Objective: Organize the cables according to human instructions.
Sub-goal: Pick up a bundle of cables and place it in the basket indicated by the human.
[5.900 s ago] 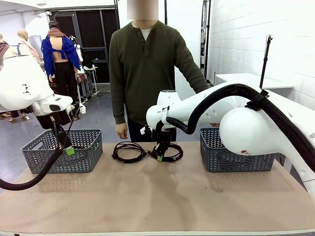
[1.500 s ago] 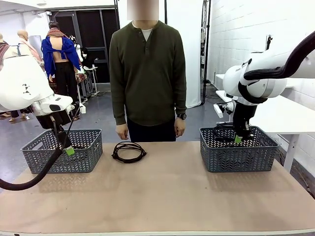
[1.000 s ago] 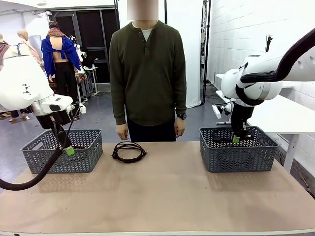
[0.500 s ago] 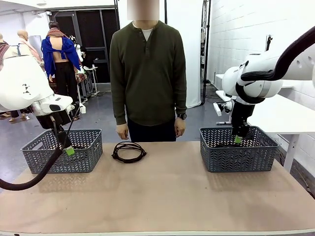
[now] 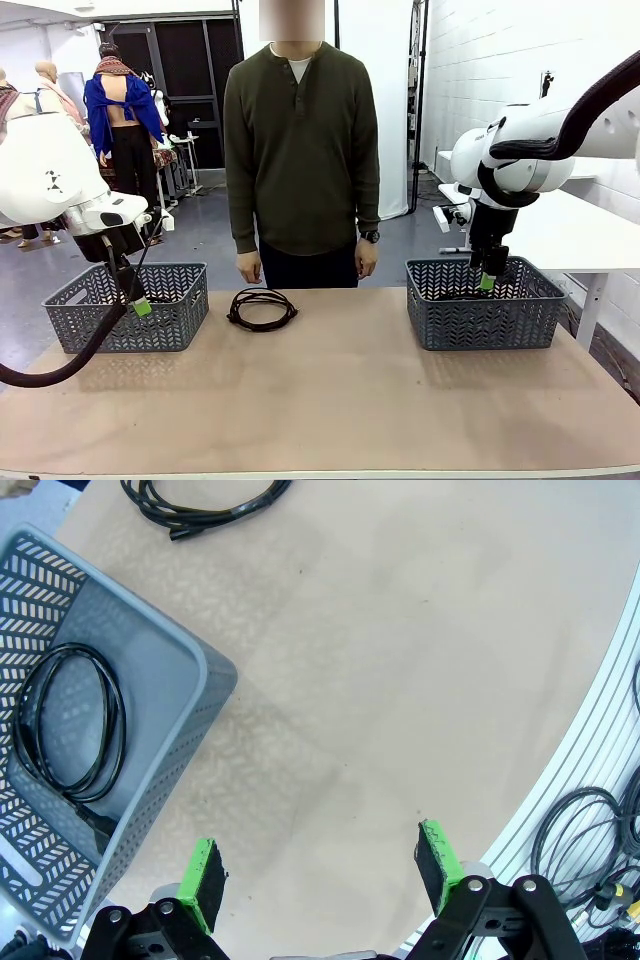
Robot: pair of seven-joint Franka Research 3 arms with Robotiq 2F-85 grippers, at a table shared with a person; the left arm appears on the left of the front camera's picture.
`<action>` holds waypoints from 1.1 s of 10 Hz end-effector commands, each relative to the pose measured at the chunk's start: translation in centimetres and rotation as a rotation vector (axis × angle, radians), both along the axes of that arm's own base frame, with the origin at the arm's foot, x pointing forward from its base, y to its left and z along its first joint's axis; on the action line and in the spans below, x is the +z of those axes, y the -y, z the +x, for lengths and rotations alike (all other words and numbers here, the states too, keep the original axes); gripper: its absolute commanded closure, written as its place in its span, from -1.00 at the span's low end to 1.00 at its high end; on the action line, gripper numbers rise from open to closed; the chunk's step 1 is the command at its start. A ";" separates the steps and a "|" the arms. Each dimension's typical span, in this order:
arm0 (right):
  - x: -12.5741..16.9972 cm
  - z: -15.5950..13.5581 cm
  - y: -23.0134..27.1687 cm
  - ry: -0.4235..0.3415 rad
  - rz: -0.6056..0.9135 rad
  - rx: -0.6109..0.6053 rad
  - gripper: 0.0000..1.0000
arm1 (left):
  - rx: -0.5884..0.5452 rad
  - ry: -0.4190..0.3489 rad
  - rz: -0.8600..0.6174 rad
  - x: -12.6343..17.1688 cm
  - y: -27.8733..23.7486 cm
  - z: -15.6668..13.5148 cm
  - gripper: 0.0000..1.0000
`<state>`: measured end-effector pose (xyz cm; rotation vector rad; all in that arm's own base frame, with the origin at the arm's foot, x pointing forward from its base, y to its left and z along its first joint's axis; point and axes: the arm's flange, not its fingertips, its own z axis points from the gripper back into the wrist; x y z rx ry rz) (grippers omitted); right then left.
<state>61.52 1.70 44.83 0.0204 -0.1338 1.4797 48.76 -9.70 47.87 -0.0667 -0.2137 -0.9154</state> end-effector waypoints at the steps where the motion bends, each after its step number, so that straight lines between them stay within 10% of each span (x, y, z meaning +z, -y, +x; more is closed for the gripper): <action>1: 0.0 0.0 0.0 0.001 -0.001 0.010 -1.00 | 0.002 -0.004 0.004 0.1 0.0 0.0 -1.00; 6: 0.0 0.0 -0.1 0.000 0.000 0.003 -1.00 | 0.002 -0.004 0.004 0.1 0.0 0.0 -1.00; 11: 5.3 -5.4 -4.4 -0.021 0.036 -0.264 -1.00 | 0.002 -0.004 0.004 0.1 0.0 0.0 -1.00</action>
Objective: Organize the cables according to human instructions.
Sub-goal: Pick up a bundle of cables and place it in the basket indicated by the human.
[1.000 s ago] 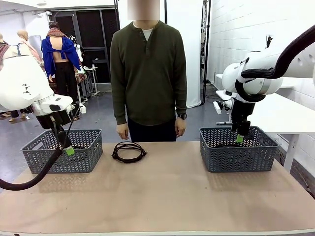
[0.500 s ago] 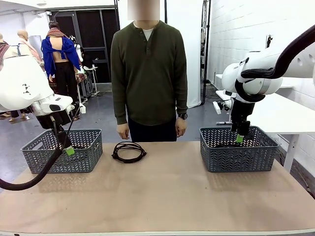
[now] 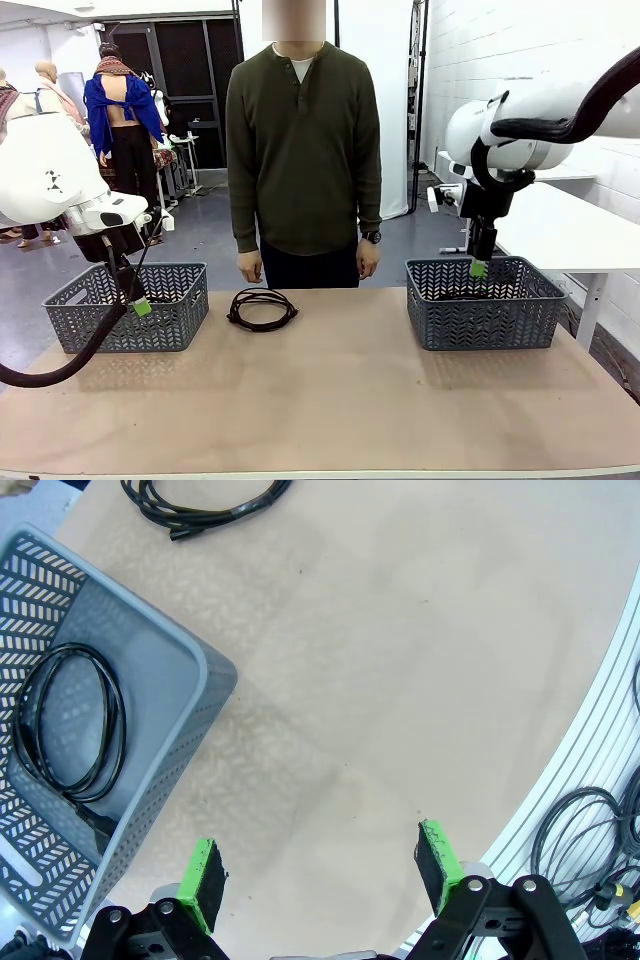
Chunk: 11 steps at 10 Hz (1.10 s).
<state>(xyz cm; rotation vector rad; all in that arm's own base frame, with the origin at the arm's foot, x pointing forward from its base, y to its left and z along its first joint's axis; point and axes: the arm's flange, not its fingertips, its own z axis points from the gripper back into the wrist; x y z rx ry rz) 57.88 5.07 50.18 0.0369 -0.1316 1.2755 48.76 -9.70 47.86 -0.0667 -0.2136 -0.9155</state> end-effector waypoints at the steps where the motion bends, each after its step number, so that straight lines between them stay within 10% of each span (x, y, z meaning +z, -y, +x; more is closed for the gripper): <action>1: 0.5 -2.8 -1.9 0.012 0.058 -0.093 -1.00 | 0.002 -0.004 0.004 0.1 0.0 0.0 -1.00; 11: 0.9 -8.3 -10.9 0.167 0.141 -0.234 -1.00 | 0.002 -0.004 0.004 0.1 0.0 0.0 -1.00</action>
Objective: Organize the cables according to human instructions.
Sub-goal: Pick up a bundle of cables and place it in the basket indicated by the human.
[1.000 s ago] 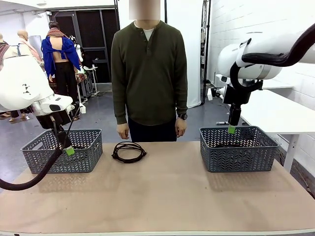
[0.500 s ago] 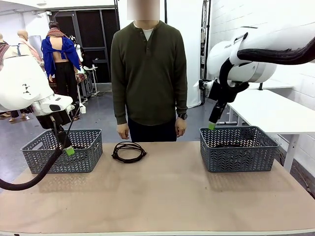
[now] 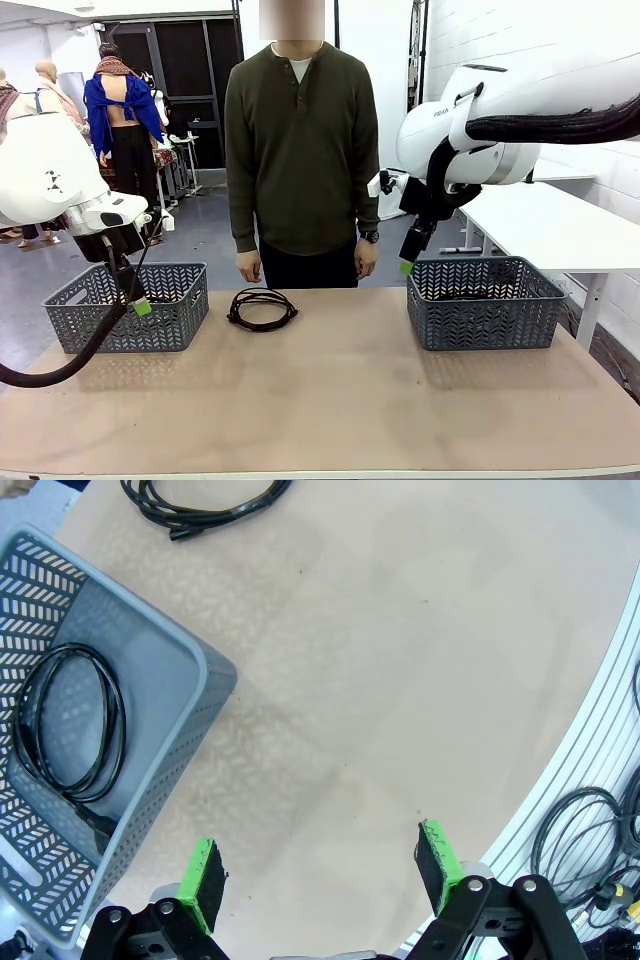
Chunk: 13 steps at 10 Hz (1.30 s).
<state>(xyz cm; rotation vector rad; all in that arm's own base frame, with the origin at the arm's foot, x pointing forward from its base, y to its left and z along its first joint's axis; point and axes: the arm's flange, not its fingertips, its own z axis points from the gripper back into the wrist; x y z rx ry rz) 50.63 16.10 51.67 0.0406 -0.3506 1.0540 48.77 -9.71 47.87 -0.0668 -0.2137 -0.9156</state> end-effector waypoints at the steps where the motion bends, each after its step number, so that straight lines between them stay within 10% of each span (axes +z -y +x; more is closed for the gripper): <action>1: -0.9 -1.7 -0.2 0.011 0.001 -0.003 -1.00 | 0.002 -0.004 0.004 0.1 -0.1 0.0 -1.00; 13: -0.8 -1.3 -0.5 -0.012 -0.007 0.015 -1.00 | 0.002 -0.004 0.004 0.1 -0.1 0.0 -1.00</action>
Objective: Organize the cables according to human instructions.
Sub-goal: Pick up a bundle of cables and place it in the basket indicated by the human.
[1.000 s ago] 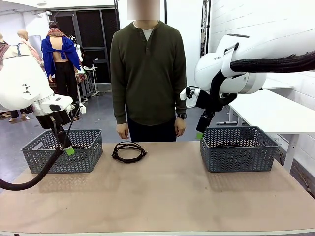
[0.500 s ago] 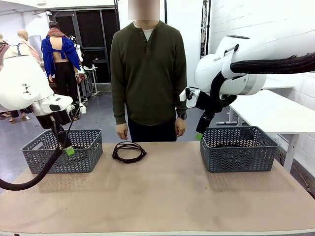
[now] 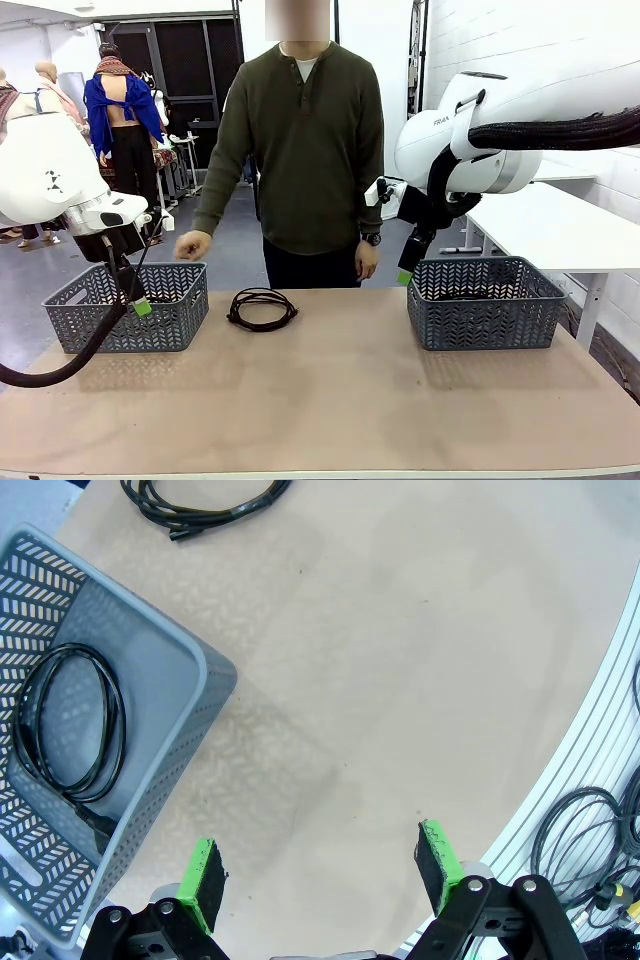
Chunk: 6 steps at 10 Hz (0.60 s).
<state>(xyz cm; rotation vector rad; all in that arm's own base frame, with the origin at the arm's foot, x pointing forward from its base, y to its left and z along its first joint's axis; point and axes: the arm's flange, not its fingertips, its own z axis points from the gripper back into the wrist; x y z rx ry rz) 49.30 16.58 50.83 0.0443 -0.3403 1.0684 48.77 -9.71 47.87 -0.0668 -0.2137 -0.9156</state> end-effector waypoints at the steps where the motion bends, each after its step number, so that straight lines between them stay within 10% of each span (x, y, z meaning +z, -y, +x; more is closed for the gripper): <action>1: 0.1 0.0 0.0 -0.003 -0.002 0.001 -1.00 | 0.002 -0.004 0.004 0.1 0.0 0.0 -1.00; 6: 0.1 0.0 0.0 -0.003 -0.002 0.001 -1.00 | 0.002 -0.004 0.004 0.1 0.0 0.0 -1.00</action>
